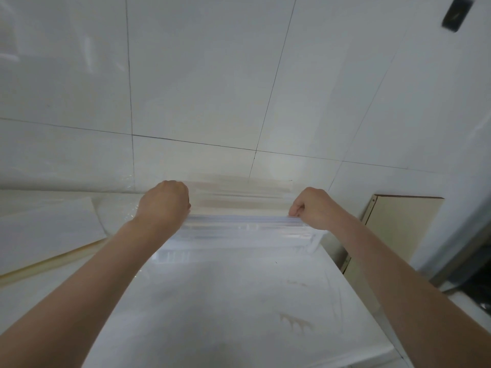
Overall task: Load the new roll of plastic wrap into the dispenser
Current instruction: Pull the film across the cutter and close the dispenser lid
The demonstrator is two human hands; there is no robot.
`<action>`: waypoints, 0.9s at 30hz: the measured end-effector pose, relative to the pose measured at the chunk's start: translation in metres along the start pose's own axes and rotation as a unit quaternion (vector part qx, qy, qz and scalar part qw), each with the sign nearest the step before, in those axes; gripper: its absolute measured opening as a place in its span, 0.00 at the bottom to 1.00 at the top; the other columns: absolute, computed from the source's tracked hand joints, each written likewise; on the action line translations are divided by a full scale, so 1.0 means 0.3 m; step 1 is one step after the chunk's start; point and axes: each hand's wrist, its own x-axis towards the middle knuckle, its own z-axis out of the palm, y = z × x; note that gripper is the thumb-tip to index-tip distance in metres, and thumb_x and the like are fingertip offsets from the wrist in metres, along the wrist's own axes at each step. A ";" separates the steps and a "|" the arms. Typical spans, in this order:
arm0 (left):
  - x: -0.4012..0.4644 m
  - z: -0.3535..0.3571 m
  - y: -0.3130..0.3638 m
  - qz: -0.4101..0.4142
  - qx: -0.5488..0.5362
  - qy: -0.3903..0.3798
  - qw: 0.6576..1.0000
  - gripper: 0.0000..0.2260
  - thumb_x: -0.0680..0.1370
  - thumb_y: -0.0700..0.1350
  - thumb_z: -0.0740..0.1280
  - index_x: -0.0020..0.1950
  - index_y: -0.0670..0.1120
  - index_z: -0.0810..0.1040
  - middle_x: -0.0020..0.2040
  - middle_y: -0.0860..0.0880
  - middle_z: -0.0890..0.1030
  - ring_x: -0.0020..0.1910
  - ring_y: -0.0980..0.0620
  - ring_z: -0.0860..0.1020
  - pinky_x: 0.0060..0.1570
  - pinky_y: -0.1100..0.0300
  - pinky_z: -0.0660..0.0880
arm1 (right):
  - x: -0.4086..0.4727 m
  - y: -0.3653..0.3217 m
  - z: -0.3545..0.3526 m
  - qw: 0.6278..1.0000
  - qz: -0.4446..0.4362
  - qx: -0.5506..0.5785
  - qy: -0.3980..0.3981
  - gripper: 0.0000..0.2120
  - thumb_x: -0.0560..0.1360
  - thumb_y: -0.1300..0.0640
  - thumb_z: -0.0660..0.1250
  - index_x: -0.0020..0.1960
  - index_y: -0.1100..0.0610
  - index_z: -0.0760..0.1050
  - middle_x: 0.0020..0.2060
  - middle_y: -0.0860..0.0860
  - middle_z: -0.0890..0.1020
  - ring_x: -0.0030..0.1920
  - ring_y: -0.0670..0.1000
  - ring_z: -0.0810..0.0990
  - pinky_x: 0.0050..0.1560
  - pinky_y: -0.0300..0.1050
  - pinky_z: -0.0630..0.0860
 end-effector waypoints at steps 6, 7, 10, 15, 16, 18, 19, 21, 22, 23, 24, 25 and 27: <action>-0.018 -0.018 -0.013 0.018 0.043 0.011 0.999 0.10 0.79 0.43 0.61 0.48 0.43 0.81 0.46 0.45 0.82 0.48 0.45 0.79 0.47 0.56 0.72 | 0.010 -0.060 0.034 0.999 -0.001 -0.003 -0.035 0.11 0.72 0.71 0.56 0.35 0.60 0.70 0.44 0.64 0.79 0.41 0.53 0.70 0.38 0.41 0.67; -0.021 -0.020 -0.023 0.028 0.085 0.025 0.996 0.11 0.80 0.45 0.58 0.49 0.45 0.80 0.48 0.47 0.82 0.52 0.47 0.77 0.51 0.57 0.69 | 0.017 -0.063 0.044 0.999 0.003 -0.013 -0.038 0.10 0.71 0.70 0.56 0.34 0.60 0.68 0.44 0.65 0.79 0.40 0.53 0.68 0.37 0.41 0.65; -0.038 -0.030 -0.048 0.036 0.182 0.041 0.982 0.16 0.82 0.49 0.52 0.48 0.49 0.79 0.46 0.52 0.81 0.58 0.49 0.70 0.57 0.56 0.62 | 0.033 -0.069 0.063 0.999 0.010 -0.023 -0.033 0.10 0.72 0.68 0.56 0.44 0.69 0.76 0.54 0.63 0.81 0.48 0.59 0.79 0.47 0.47 0.76; -0.039 -0.028 -0.043 0.034 0.211 0.010 0.977 0.11 0.82 0.45 0.53 0.42 0.50 0.70 0.43 0.53 0.75 0.53 0.49 0.66 0.50 0.55 0.58 | 0.038 -0.101 0.069 0.998 0.002 -0.054 -0.022 0.16 0.72 0.69 0.58 0.57 0.69 0.76 0.57 0.64 0.80 0.57 0.63 0.79 0.56 0.53 0.77; -0.037 -0.024 -0.041 0.031 0.212 0.011 0.977 0.10 0.81 0.43 0.54 0.41 0.50 0.70 0.42 0.53 0.74 0.50 0.49 0.64 0.49 0.56 0.56 | 0.040 -0.106 0.069 0.998 0.001 -0.055 -0.028 0.15 0.72 0.69 0.59 0.56 0.70 0.76 0.55 0.64 0.80 0.56 0.64 0.79 0.54 0.53 0.78; -0.031 -0.018 -0.037 0.023 0.216 0.018 0.976 0.08 0.78 0.40 0.57 0.41 0.48 0.70 0.41 0.52 0.72 0.47 0.49 0.60 0.48 0.56 0.55 | 0.045 -0.106 0.060 0.996 0.008 -0.081 -0.028 0.06 0.73 0.68 0.61 0.42 0.68 0.77 0.41 0.61 0.80 0.44 0.64 0.79 0.40 0.47 0.77; -0.030 -0.017 -0.034 0.021 0.216 0.018 0.976 0.08 0.78 0.39 0.57 0.41 0.48 0.69 0.41 0.52 0.72 0.47 0.49 0.60 0.48 0.56 0.55 | 0.046 -0.101 0.058 0.995 0.025 -0.095 -0.024 0.10 0.73 0.68 0.62 0.33 0.64 0.71 0.32 0.57 0.74 0.35 0.61 0.74 0.31 0.42 0.70; -0.030 -0.015 -0.034 0.020 0.214 0.023 0.976 0.07 0.78 0.39 0.57 0.41 0.47 0.68 0.41 0.52 0.71 0.47 0.48 0.61 0.48 0.55 0.55 | 0.041 -0.090 0.054 0.993 0.053 -0.104 -0.025 0.18 0.73 0.68 0.62 0.28 0.59 0.59 0.27 0.53 0.65 0.28 0.52 0.64 0.26 0.40 0.58; -0.032 -0.015 -0.032 0.024 0.209 0.027 0.977 0.07 0.78 0.39 0.57 0.41 0.47 0.68 0.41 0.52 0.71 0.49 0.48 0.63 0.48 0.55 0.56 | 0.038 -0.085 0.050 0.993 0.060 -0.103 -0.021 0.19 0.73 0.69 0.61 0.28 0.59 0.58 0.27 0.53 0.64 0.27 0.50 0.62 0.26 0.40 0.56; -0.035 -0.015 -0.031 0.027 0.204 0.031 0.978 0.07 0.78 0.39 0.58 0.41 0.47 0.68 0.41 0.51 0.71 0.50 0.48 0.64 0.49 0.55 0.57 | 0.037 -0.082 0.049 0.992 0.068 -0.103 -0.018 0.18 0.73 0.70 0.60 0.28 0.59 0.57 0.27 0.53 0.64 0.27 0.49 0.62 0.26 0.40 0.56; -0.038 -0.016 -0.031 0.029 0.202 0.036 0.978 0.07 0.78 0.39 0.58 0.41 0.48 0.68 0.41 0.51 0.71 0.52 0.48 0.65 0.51 0.55 0.59 | 0.036 -0.084 0.048 0.992 0.070 -0.100 -0.014 0.18 0.72 0.71 0.59 0.28 0.60 0.58 0.27 0.53 0.64 0.27 0.49 0.62 0.26 0.39 0.56; -0.040 -0.015 -0.030 0.030 0.200 0.037 0.979 0.07 0.78 0.39 0.58 0.42 0.48 0.69 0.41 0.51 0.70 0.52 0.48 0.66 0.52 0.55 0.60 | 0.036 -0.089 0.046 0.992 0.072 -0.098 -0.011 0.18 0.72 0.71 0.59 0.28 0.60 0.58 0.27 0.53 0.65 0.27 0.49 0.62 0.26 0.39 0.57; -0.044 -0.015 -0.029 0.035 0.199 0.040 0.979 0.07 0.78 0.39 0.59 0.42 0.49 0.71 0.41 0.51 0.71 0.55 0.47 0.67 0.52 0.55 0.59 | 0.040 -0.099 0.048 0.992 0.068 -0.104 -0.008 0.18 0.73 0.70 0.60 0.28 0.60 0.58 0.27 0.53 0.65 0.27 0.50 0.62 0.26 0.39 0.57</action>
